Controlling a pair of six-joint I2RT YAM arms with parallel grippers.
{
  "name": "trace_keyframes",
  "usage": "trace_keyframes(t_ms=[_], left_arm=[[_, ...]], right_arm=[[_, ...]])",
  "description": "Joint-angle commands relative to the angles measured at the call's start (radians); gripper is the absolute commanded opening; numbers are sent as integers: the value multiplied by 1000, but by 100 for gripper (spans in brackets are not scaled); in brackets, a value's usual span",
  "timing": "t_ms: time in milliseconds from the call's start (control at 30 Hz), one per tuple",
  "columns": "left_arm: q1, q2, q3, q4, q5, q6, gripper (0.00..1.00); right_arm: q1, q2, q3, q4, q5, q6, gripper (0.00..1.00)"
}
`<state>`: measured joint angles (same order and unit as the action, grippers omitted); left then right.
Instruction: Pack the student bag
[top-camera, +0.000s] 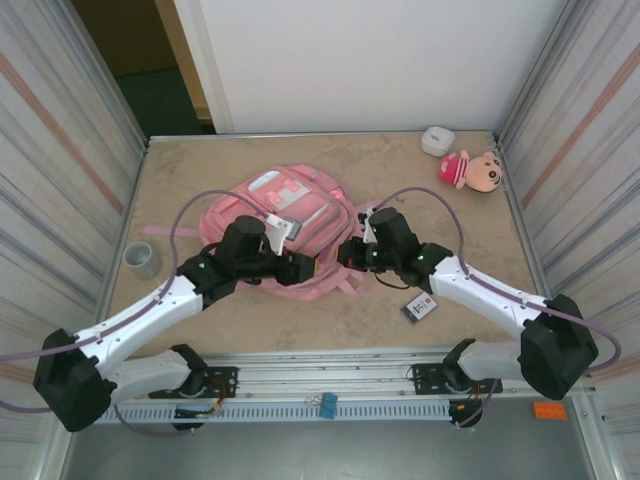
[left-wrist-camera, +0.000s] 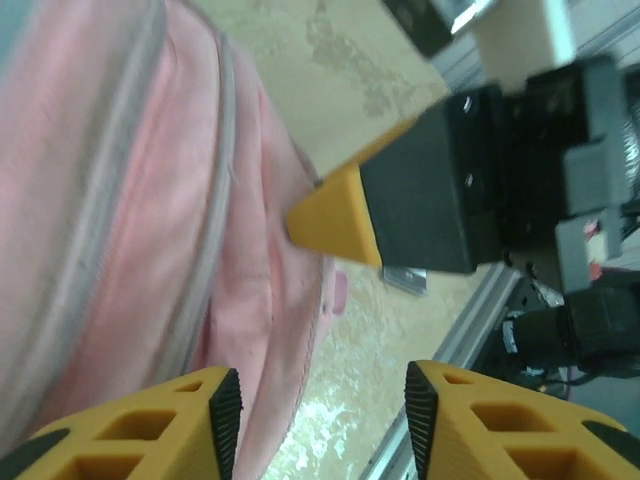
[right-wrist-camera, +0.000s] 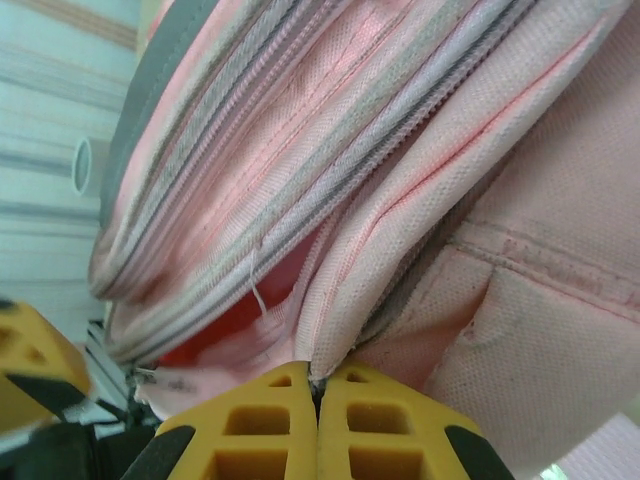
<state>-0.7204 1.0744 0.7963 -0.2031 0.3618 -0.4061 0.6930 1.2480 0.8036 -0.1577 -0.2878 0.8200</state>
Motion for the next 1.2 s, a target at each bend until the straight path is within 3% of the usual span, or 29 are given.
trace_keyframes(t_ms=[0,200,333,467,767,867,1000,1167], left_arm=[[23,-85,53,-98,-92,129,55],[93,-191,34,-236,-132,497,61],[92,-176,-2,-272,-62,798,65],[86,-85,10,-268,-86,890,78],[53,72,-16,-125,-65,972,84],[32,108,-23,-106,-147,968,71],[25,76,-50,-73,-131,944,67],[28,31,-84,-6,-245,906,20]], right_arm=[[-33,-57,52,-62,-101,-148,0],[-81,-93,86,-187,-211,-365,0],[-92,-113,106,-233,-250,-468,0],[-92,-112,121,-261,-261,-498,0],[-92,-108,123,-238,-279,-481,0],[-93,-113,126,-238,-281,-487,0],[-98,-118,124,-253,-274,-494,0],[-98,-118,123,-268,-278,-511,2]])
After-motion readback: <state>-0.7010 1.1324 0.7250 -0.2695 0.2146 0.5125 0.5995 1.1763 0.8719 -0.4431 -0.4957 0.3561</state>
